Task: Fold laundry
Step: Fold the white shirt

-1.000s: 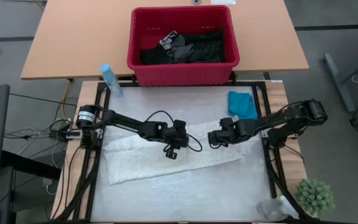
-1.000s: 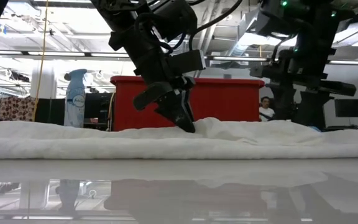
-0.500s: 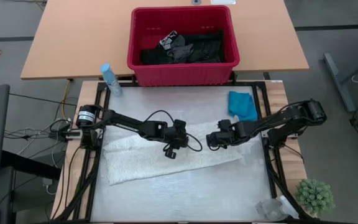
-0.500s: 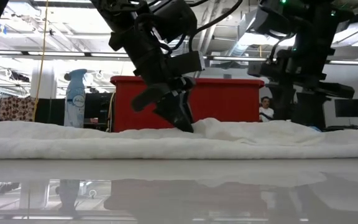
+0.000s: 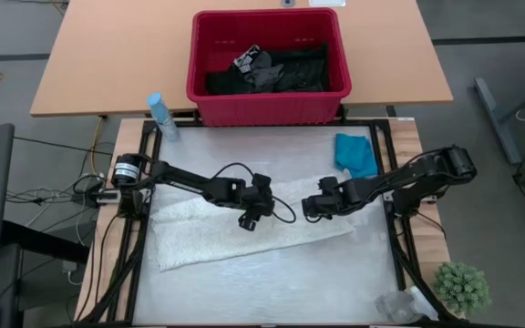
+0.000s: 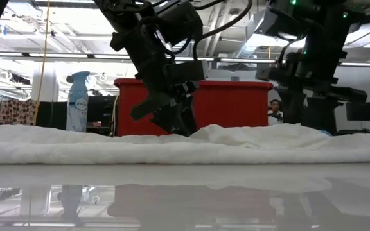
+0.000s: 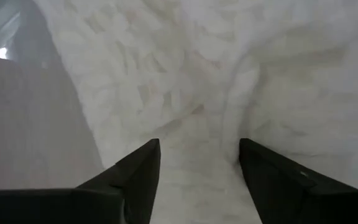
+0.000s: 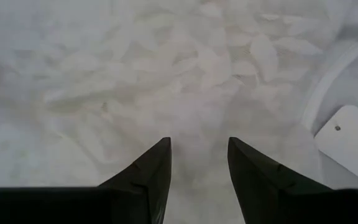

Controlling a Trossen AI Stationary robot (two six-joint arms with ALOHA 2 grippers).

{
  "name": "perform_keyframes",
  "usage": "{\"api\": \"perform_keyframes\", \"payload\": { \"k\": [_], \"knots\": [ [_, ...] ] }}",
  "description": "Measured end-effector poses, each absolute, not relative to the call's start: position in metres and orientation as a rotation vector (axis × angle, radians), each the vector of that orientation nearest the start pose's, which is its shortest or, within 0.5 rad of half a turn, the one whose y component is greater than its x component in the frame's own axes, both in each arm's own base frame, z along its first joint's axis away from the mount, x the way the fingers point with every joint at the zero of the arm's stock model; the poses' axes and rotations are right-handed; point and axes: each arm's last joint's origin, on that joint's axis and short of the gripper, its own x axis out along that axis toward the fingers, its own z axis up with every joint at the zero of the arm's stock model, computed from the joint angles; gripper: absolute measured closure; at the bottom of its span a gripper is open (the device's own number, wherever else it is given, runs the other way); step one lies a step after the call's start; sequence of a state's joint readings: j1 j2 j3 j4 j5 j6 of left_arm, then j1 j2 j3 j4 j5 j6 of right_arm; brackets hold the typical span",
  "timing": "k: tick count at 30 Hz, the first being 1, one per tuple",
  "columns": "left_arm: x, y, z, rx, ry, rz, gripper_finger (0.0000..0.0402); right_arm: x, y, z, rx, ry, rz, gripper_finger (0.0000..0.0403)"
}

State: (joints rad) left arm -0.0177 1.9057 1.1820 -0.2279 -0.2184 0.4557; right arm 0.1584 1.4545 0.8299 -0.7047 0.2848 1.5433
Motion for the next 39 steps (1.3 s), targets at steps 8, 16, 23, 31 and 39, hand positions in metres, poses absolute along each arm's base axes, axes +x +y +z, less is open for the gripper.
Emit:
{"api": "perform_keyframes", "payload": {
  "k": [8,16,23,31,39],
  "knots": [
    [0.388,-0.001,0.159,0.579,0.965,-0.041,0.0172,0.253,0.038,0.163,1.011,0.937,-1.019,0.0223],
    [0.401,-0.002,0.189,0.644,0.921,-0.075,0.0171,0.251,0.037,0.163,0.996,0.953,-1.03,0.0223],
    [0.407,-0.008,0.223,0.515,0.777,-0.246,0.0171,0.25,0.036,0.162,0.991,0.961,-1.04,0.0223],
    [0.404,-0.01,0.212,0.577,0.737,-0.374,0.0177,0.25,0.033,0.162,0.978,0.975,-1.042,0.0223],
    [0.403,-0.034,0.211,0.875,0.626,-0.574,0.0216,0.25,0.032,0.162,0.996,0.998,-1.029,0.0223]
  ]
}}
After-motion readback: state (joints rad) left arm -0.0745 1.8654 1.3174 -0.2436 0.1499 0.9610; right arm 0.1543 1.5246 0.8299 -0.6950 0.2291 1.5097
